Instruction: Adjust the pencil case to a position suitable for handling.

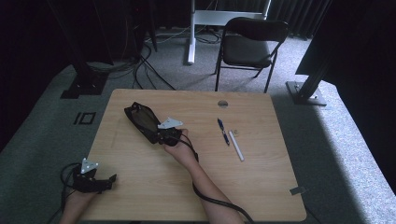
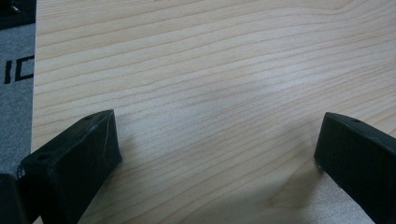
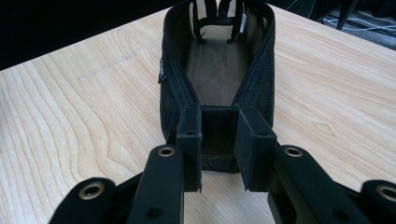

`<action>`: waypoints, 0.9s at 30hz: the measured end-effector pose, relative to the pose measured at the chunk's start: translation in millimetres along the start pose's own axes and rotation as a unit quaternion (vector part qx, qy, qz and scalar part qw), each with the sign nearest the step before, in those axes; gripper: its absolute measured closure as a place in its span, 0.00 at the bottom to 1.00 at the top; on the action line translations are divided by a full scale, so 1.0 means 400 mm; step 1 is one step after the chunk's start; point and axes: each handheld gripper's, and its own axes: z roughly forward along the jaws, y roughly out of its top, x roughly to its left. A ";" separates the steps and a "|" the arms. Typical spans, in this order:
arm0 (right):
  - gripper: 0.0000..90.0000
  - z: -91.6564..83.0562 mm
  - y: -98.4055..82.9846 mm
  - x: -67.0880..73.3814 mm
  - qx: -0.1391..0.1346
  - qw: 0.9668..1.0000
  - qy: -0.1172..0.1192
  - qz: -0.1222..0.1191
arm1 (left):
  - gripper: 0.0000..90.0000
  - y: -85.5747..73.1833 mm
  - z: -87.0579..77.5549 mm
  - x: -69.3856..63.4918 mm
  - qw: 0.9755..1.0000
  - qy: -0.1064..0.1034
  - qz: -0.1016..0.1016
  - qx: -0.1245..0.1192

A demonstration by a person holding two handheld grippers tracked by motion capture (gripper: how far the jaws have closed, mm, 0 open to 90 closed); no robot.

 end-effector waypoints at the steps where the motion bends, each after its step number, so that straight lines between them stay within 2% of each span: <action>1: 0.81 -0.002 0.000 0.000 -0.001 1.000 -0.001 0.002 | 0.00 0.000 0.000 0.000 1.000 0.000 0.000 0.000; 27: 0.81 -0.062 -0.043 -0.022 0.004 1.000 0.007 0.000 | 0.00 0.000 0.000 0.000 1.000 0.000 0.000 0.000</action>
